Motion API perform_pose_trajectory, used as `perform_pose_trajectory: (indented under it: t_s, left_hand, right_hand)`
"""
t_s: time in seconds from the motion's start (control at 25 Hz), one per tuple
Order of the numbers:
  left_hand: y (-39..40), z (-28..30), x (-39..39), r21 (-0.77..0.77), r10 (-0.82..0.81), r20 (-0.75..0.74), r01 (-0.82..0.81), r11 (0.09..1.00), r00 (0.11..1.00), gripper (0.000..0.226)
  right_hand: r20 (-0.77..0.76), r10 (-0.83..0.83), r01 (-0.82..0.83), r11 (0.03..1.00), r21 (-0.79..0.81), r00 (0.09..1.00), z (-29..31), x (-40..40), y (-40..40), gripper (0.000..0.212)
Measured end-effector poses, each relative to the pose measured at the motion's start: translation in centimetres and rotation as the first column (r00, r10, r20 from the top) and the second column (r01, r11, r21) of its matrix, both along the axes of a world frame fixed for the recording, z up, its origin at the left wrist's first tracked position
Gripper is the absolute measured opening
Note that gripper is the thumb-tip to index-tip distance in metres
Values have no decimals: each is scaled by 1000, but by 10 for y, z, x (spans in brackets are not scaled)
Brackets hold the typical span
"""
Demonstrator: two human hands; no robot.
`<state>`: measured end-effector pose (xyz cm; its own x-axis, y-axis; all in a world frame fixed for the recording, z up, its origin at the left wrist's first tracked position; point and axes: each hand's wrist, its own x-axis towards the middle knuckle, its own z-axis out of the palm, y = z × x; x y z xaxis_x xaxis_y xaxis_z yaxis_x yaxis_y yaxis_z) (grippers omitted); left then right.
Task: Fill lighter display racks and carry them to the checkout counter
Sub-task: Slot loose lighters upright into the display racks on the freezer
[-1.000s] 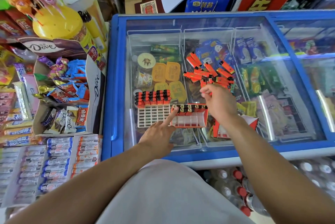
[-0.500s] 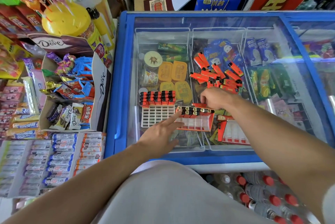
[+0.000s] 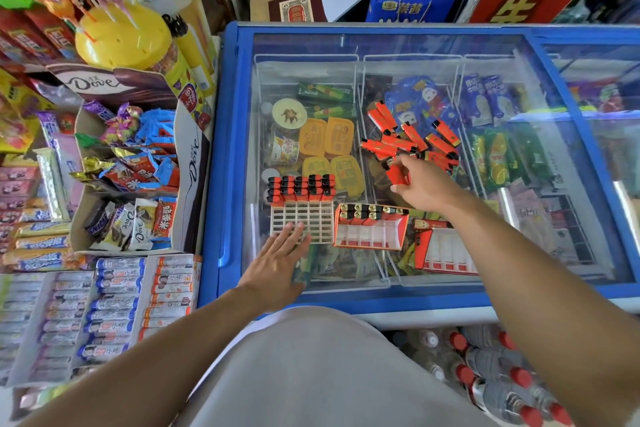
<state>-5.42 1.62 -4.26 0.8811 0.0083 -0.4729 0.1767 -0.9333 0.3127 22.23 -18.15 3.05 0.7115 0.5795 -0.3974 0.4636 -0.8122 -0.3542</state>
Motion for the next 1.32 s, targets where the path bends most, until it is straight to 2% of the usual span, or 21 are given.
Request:
perform_pose_trajectory:
  t_s: [0.12, 0.16, 0.24, 0.32, 0.4, 0.48, 0.56, 0.64, 0.76, 0.88, 1.0, 1.2, 1.32]
  left_hand:
    - [-4, 1, 2, -14, 48, 19, -48, 999, 999, 95]
    - [-5, 3, 3, -29, 74, 36, -72, 997, 997, 93]
    - [-11, 14, 9, -102, 122, 120, -110, 989, 985, 90]
    - [-19, 27, 22, -112, 100, 250, -73, 991, 963, 88]
    - [-27, 37, 36, -44, 1, 335, 14, 999, 942, 86]
    - [-33, 40, 47, 55, -128, 302, 117, 992, 945, 86]
    - [-37, 40, 51, 115, -200, 200, 179, 977, 959, 89]
    - [-36, 40, 50, 118, -208, 141, 192, 974, 968, 93]
    - [-33, 41, 49, 92, -190, 120, 180, 979, 974, 98]
    - [-34, 42, 49, 61, -167, 103, 162, 985, 980, 101]
    - [-35, 40, 49, 57, -160, 102, 155, 986, 982, 104]
    - [-37, 38, 49, 82, -158, 106, 149, 985, 982, 103]
    - [-39, 39, 50, 237, -230, 165, 187, 953, 959, 96]
  right_hand:
    - [36, -99, 95, 991, 91, 994, 11, -22, -18, 29]
    - [13, -155, 151, 976, 154, 988, 15, -30, -23, 22]
    - [-42, -252, 253, 925, 282, 967, 26, -47, -31, 20]
    - [3, -269, 252, 905, 342, 963, 37, -65, -36, 21]
    - [-51, -270, 271, 900, 343, 962, 38, -79, -39, 14]
    - [-181, -268, 316, 888, 335, 946, 31, -90, -40, 5]
    - [-142, -283, 316, 881, 354, 949, 18, -96, -41, 10]
    - [-110, -287, 308, 893, 329, 951, 10, -100, -40, 15]
    - [-164, -190, 227, 941, 250, 968, 1, -102, -39, 21]
    - [22, -124, 117, 970, 211, 992, -2, -102, -39, 26]
    - [213, -118, 75, 977, 202, 970, -4, -97, -39, 26]
    - [294, -153, 101, 978, 185, 943, -10, -94, -37, 25]
    - [287, -146, 89, 975, 203, 947, -11, -90, -38, 24]
